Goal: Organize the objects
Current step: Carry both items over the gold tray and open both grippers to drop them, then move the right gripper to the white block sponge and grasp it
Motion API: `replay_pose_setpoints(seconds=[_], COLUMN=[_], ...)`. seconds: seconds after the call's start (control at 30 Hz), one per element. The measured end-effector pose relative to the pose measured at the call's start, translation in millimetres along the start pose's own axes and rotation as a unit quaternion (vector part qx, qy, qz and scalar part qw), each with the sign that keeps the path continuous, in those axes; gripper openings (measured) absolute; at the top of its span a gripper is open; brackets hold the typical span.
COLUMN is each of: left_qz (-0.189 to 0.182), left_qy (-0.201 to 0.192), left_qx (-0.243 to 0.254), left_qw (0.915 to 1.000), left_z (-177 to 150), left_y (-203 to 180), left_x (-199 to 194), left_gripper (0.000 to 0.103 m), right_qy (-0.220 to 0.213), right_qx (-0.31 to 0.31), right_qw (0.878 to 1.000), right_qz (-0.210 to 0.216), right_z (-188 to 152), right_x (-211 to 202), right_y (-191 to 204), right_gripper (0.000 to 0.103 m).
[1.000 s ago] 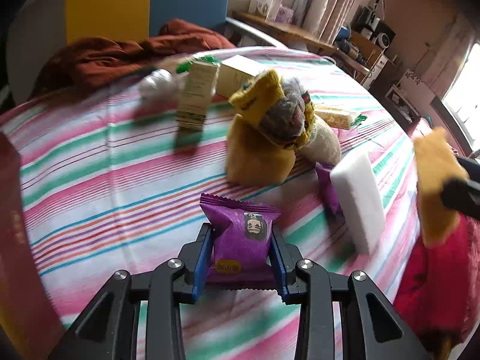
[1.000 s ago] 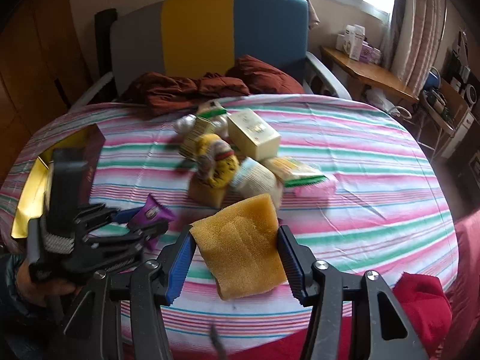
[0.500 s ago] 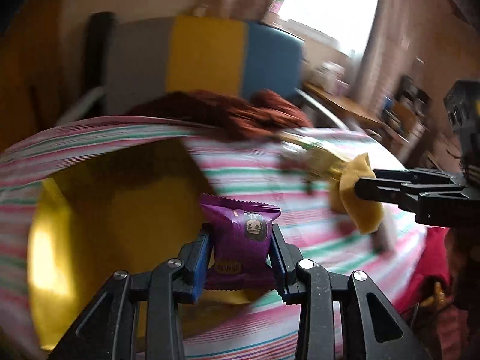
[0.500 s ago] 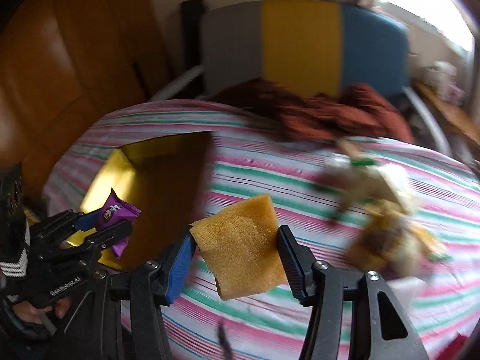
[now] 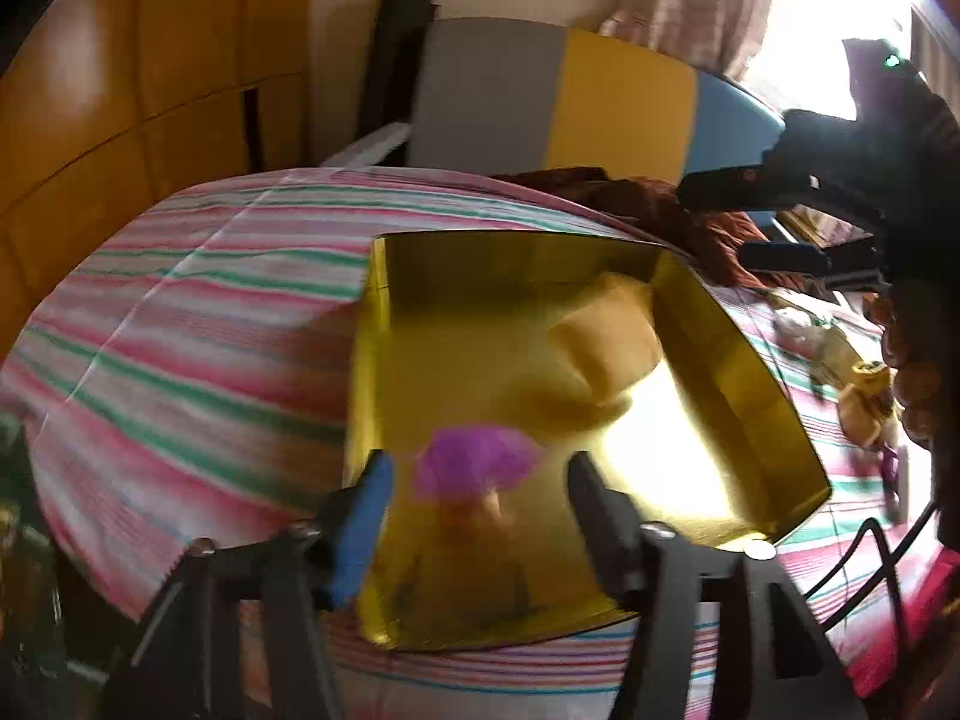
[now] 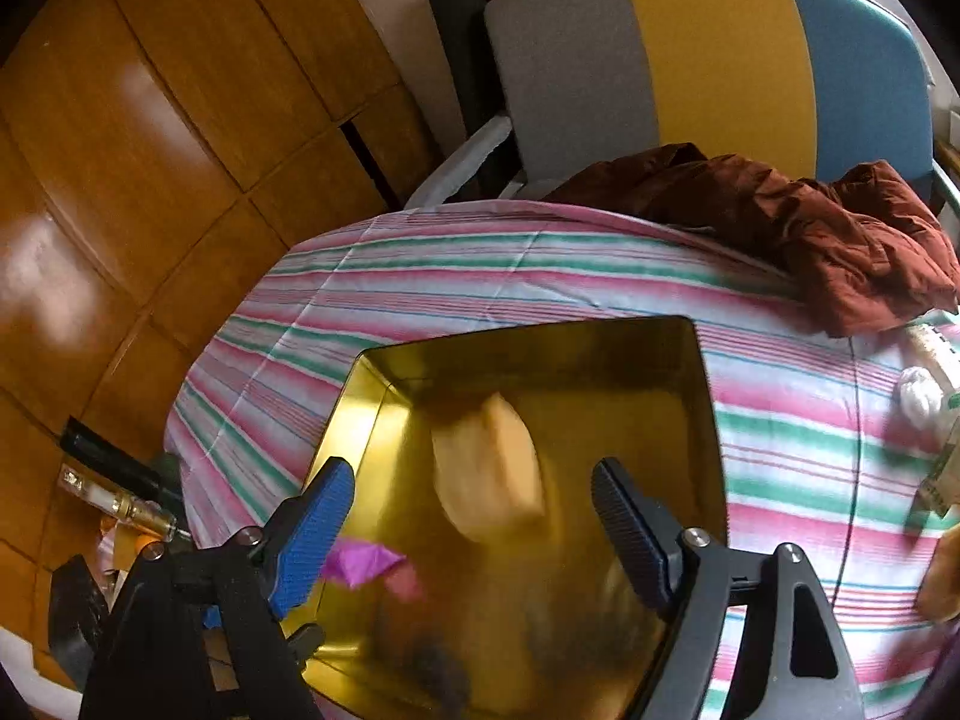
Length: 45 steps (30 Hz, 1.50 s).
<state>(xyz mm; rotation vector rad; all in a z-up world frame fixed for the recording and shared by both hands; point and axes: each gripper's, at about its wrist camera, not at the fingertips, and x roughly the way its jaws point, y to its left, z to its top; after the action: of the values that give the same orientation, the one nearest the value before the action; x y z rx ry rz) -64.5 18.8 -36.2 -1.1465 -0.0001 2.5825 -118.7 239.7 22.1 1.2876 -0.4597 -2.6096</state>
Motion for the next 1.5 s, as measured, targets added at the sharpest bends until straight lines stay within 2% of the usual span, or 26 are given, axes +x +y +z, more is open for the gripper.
replay_pose_setpoints(seconds=[0.1,0.13,0.23,0.4,0.67,1.07,1.5], left_qz=[0.0,0.001,0.009,0.02,0.032,0.031,0.003], left_qy=[-0.003,-0.008,-0.029,-0.052,-0.072,-0.073,-0.056], left_qx=[-0.017,-0.022,-0.032,-0.023,-0.004,0.024,0.055], left_qw=[0.9998,0.9997,0.999,0.9982,0.9969,0.9965,0.9969], left_z=[-3,-3,-1,2,2,-5,-10], left_y=[6,9,8,-2,-18,-40,-63], left_x=[-5,-9,-18,-34,-53,-62,-55], left_gripper=[0.07,0.076,0.086,0.09,0.098,0.099,0.099], right_qy=[-0.002,-0.005,-0.013,-0.034,-0.075,-0.101,-0.084], right_qx=[-0.009,-0.014,-0.03,-0.033,-0.023,-0.035,0.045], right_qw=[1.0,1.0,0.998,0.995,0.99,0.98,0.974], right_qz=[-0.016,-0.024,-0.051,-0.083,-0.119,-0.165,-0.208], right_z=[-16,-23,-36,-60,-77,-98,-128], right_x=[-6,-9,-13,-26,-52,-74,-93], right_y=[5,6,8,3,-7,-17,-82], right_gripper=[0.083,0.083,0.083,0.083,0.083,0.083,0.083])
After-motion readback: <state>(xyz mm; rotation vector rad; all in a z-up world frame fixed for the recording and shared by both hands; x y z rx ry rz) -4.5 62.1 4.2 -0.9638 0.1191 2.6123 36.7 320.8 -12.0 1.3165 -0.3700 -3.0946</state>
